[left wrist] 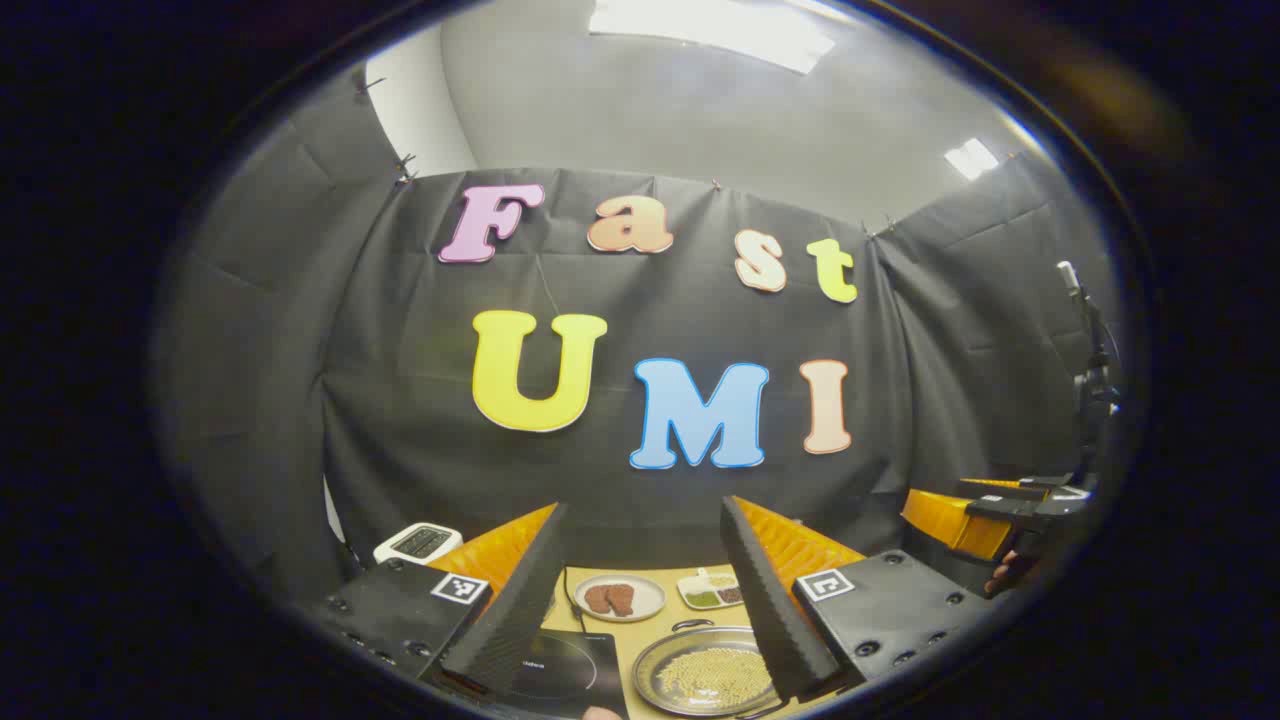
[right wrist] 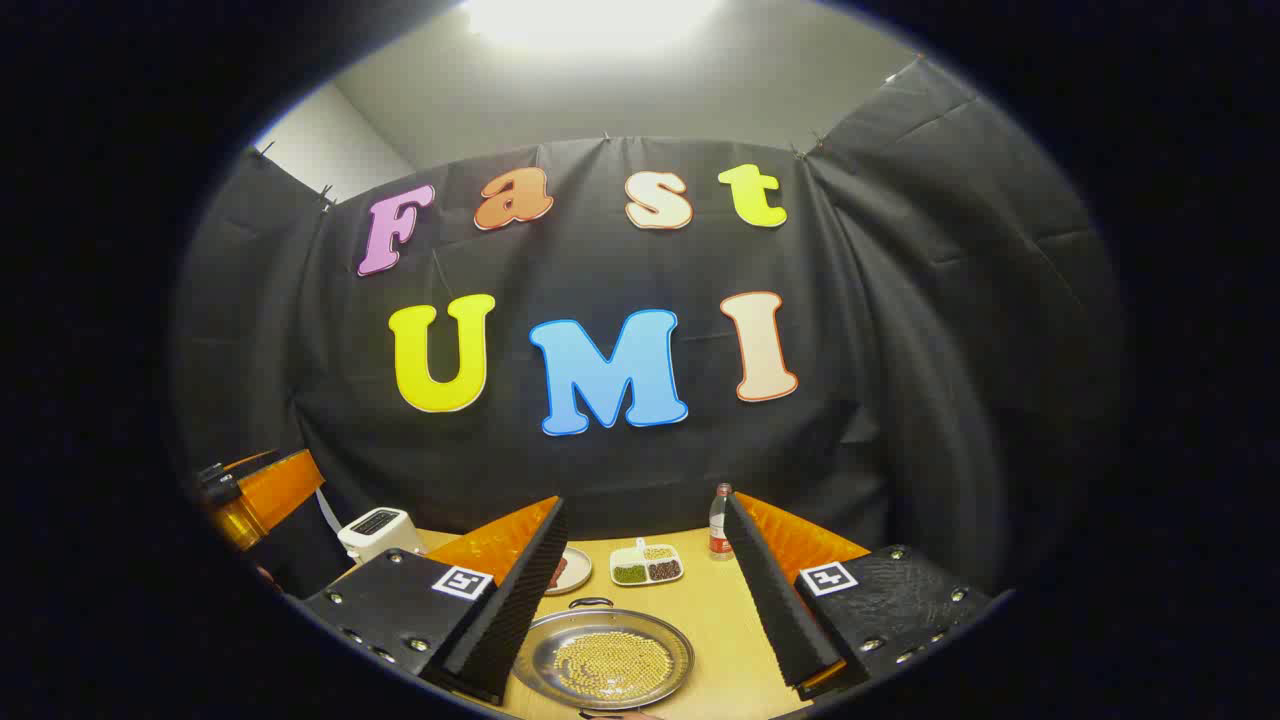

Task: First push the handle of the pot to place it horizontally, then grasp the pot with both hands and set it on the induction cooktop.

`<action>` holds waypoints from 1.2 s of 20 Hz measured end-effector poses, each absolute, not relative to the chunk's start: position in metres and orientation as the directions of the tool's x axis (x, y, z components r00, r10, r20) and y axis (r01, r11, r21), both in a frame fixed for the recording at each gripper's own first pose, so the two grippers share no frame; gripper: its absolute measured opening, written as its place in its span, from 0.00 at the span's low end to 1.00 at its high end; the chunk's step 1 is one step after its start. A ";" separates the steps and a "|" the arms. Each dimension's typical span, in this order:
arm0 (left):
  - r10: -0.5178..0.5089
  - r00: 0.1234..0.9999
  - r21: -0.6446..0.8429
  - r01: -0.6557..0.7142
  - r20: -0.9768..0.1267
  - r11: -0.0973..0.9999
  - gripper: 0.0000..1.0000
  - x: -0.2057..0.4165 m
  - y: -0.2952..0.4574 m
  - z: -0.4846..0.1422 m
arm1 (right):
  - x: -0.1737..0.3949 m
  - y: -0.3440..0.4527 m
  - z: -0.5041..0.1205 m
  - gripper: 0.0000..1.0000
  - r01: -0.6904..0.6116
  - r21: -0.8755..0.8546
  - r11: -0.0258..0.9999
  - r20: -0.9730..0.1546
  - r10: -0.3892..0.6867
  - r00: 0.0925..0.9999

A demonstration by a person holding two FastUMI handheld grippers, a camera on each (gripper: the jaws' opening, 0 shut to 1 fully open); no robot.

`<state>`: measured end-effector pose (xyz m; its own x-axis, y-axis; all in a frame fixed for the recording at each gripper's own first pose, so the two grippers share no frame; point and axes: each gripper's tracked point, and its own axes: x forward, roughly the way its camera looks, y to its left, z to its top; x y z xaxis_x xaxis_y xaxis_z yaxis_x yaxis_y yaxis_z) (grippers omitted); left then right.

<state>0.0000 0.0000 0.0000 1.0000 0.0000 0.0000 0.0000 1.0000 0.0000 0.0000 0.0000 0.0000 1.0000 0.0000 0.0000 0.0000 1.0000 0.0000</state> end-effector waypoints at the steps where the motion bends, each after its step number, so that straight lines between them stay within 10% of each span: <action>1: 0.003 1.000 0.002 -0.003 0.003 1.000 0.98 -0.001 0.001 0.000 | 0.000 0.001 0.001 0.96 -0.003 -0.005 1.000 0.001 0.003 1.000; 24: 0.027 1.000 0.055 -0.027 0.008 0.998 0.96 0.009 0.013 -0.009 | 0.018 0.003 -0.051 0.96 -0.032 -0.025 0.999 -0.116 0.029 0.993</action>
<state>0.0095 0.0128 -0.0092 0.9996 0.0267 0.0079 -0.0271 0.9981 0.0552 0.0177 0.0027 -0.0510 0.9929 0.0287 -0.1155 -0.0318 0.9992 -0.0249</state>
